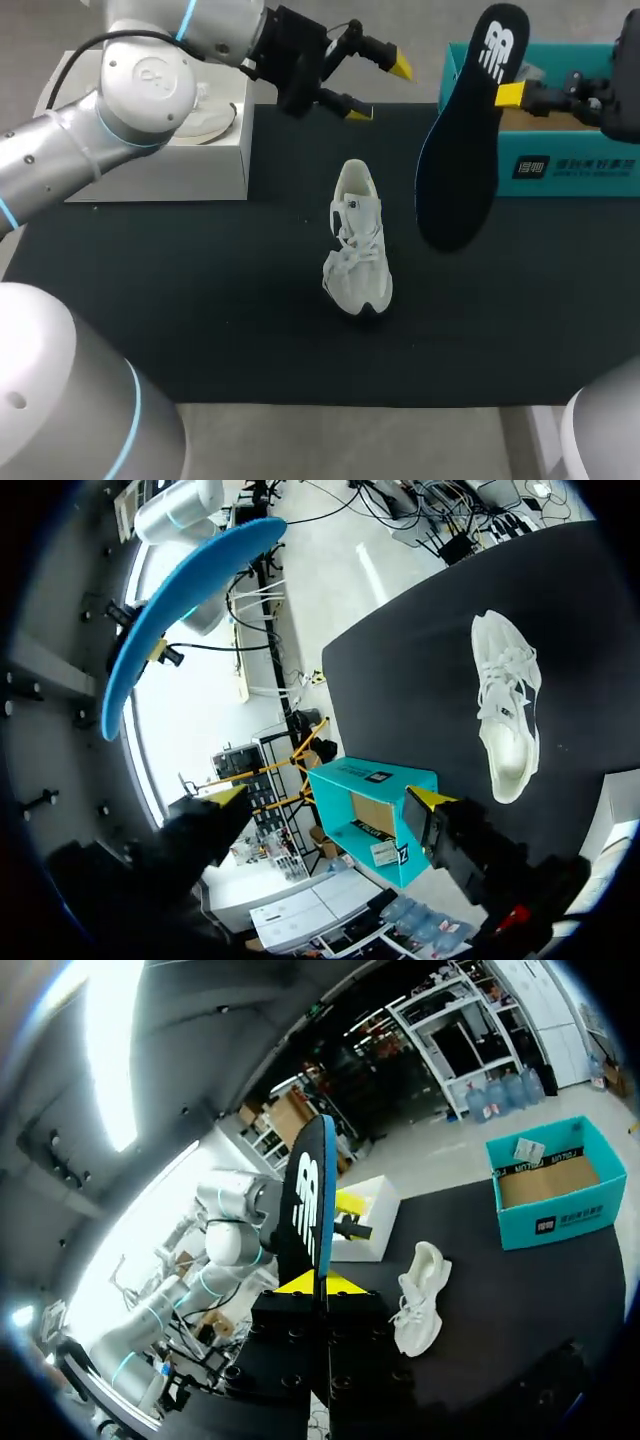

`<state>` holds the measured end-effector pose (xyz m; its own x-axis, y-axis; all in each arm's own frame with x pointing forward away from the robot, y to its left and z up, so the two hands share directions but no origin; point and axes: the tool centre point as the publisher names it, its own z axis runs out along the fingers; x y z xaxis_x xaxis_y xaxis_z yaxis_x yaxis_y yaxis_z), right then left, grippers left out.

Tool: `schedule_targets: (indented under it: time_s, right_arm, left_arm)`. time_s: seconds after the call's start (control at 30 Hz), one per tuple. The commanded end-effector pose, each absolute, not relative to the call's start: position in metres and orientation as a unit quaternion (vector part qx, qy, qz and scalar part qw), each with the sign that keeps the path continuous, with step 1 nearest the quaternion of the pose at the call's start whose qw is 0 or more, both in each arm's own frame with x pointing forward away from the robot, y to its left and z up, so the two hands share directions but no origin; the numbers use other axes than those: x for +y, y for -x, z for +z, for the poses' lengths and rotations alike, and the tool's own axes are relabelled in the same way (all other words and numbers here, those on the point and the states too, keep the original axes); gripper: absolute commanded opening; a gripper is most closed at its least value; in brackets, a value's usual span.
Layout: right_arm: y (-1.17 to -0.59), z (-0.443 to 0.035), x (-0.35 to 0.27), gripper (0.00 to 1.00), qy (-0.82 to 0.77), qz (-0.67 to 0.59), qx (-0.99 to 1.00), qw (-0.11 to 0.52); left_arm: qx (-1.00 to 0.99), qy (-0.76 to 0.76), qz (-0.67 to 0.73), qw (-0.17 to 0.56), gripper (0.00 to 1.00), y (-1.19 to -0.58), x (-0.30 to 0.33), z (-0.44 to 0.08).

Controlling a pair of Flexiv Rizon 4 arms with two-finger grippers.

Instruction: Take the shoe out of the shoebox, open the shoe tongue, remove and reinsert the insole, then place the shoe into the shoebox

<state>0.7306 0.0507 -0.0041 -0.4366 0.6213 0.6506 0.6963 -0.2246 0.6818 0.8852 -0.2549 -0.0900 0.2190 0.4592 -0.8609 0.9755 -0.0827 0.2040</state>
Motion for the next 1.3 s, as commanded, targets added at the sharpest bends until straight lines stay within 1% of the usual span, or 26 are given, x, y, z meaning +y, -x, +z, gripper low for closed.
schedule_targets:
  time_s: [0.03,0.37,0.67,0.77,0.97,1.3]
  right_arm:
    - [-0.767,-0.014,0.048,0.0,0.539,-0.584,-0.601,0.084]
    - [-0.823,-0.026,0.024,0.0,0.573,-0.569,-0.567,0.164]
    - [-0.858,-0.037,0.027,0.0,0.58,-0.514,-0.584,0.241]
    - [-0.867,-0.041,0.031,0.0,0.583,-0.483,-0.6,0.257]
    - [-0.888,-0.039,0.048,0.0,0.572,-0.444,-0.62,0.303]
    - [-0.9,-0.041,0.062,0.0,0.569,-0.386,-0.639,0.344]
  left_arm:
    - [0.521,-0.649,-0.345,0.434,1.0,-0.878,-0.252,-0.084]
    - [0.459,-0.642,-0.379,0.482,1.0,-0.857,-0.261,-0.046]
    - [0.444,-0.642,-0.392,0.487,1.0,-0.841,-0.272,-0.051]
    - [0.438,-0.624,-0.403,0.506,1.0,-0.838,-0.271,-0.049]
    - [0.423,-0.62,-0.409,0.519,1.0,-0.833,-0.275,-0.046]
    - [0.408,-0.606,-0.421,0.538,1.0,-0.827,-0.289,-0.047]
